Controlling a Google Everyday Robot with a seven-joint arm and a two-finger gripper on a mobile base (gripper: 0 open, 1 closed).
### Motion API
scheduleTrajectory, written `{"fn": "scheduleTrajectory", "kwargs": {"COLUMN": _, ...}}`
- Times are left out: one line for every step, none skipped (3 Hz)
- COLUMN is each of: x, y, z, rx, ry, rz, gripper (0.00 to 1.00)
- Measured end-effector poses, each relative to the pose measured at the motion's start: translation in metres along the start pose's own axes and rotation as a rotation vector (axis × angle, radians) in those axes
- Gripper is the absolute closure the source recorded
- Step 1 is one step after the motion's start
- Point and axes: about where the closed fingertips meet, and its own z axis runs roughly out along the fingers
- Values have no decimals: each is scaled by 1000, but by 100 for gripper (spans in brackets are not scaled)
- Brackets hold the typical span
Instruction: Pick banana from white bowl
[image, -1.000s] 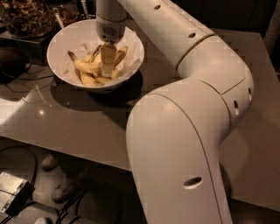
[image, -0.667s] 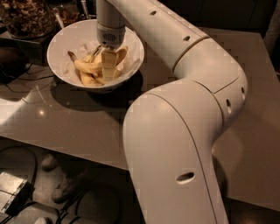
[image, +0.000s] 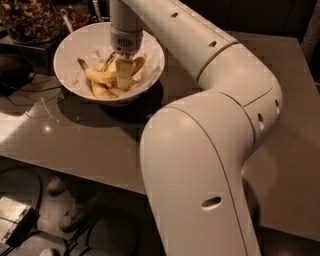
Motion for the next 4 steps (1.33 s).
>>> {"fn": "scheduleTrajectory", "kwargs": {"x": 0, "y": 0, "z": 0, "rx": 0, "ry": 0, "rz": 0, "gripper": 90}}
{"fn": "scheduleTrajectory", "kwargs": {"x": -1, "y": 0, "z": -3, "rx": 0, "ry": 0, "rz": 0, "gripper": 100}}
{"fn": "scheduleTrajectory", "kwargs": {"x": 7, "y": 3, "z": -31, "rx": 66, "ry": -54, "rz": 14, "gripper": 100}}
{"fn": "scheduleTrajectory", "kwargs": {"x": 5, "y": 24, "z": -67, "rx": 126, "ry": -128, "rz": 15, "gripper": 100}}
